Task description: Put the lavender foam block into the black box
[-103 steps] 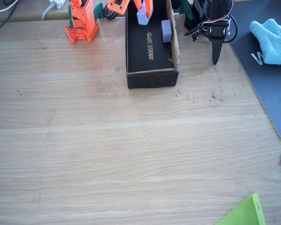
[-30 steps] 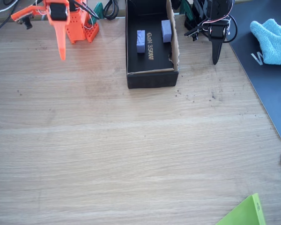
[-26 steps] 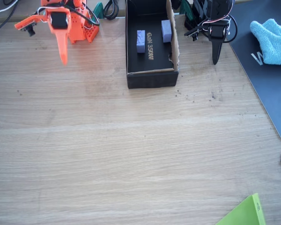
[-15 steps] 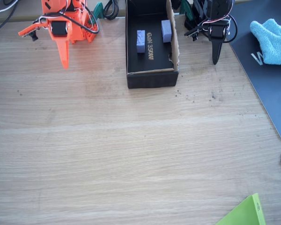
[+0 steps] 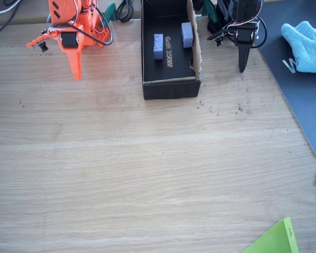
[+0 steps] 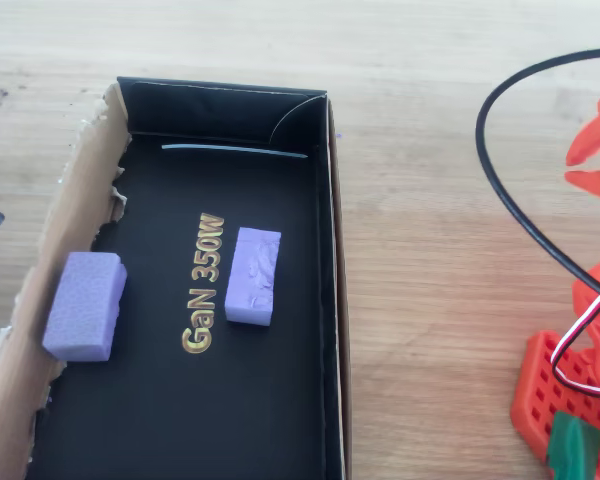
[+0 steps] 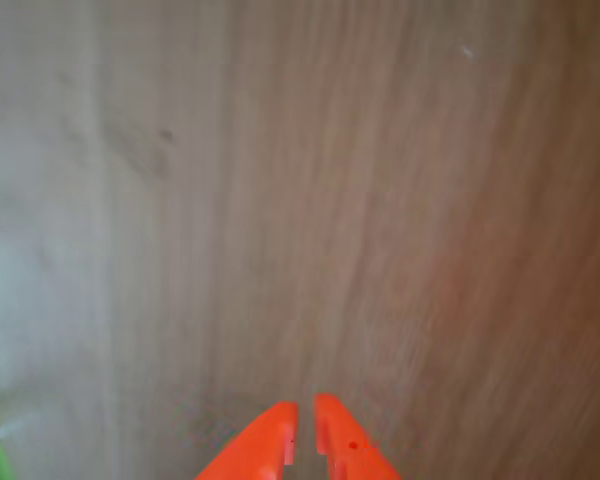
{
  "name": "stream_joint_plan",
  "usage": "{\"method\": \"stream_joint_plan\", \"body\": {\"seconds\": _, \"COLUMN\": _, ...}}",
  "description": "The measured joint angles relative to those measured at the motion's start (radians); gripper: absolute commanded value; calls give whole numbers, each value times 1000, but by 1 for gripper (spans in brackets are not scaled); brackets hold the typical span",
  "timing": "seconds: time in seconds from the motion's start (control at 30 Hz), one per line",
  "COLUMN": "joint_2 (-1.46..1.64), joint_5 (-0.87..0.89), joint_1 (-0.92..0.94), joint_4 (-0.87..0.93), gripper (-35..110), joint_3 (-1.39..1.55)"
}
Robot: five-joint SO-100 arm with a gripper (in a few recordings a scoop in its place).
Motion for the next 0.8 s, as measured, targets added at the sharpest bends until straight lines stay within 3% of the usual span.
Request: {"method": "stream_joint_plan", "body": {"seconds": 0.8, "joint_2": -2, "joint_5": 34, "joint_1": -29, "joint_4": 31, "gripper": 0, "joint_3": 2}}
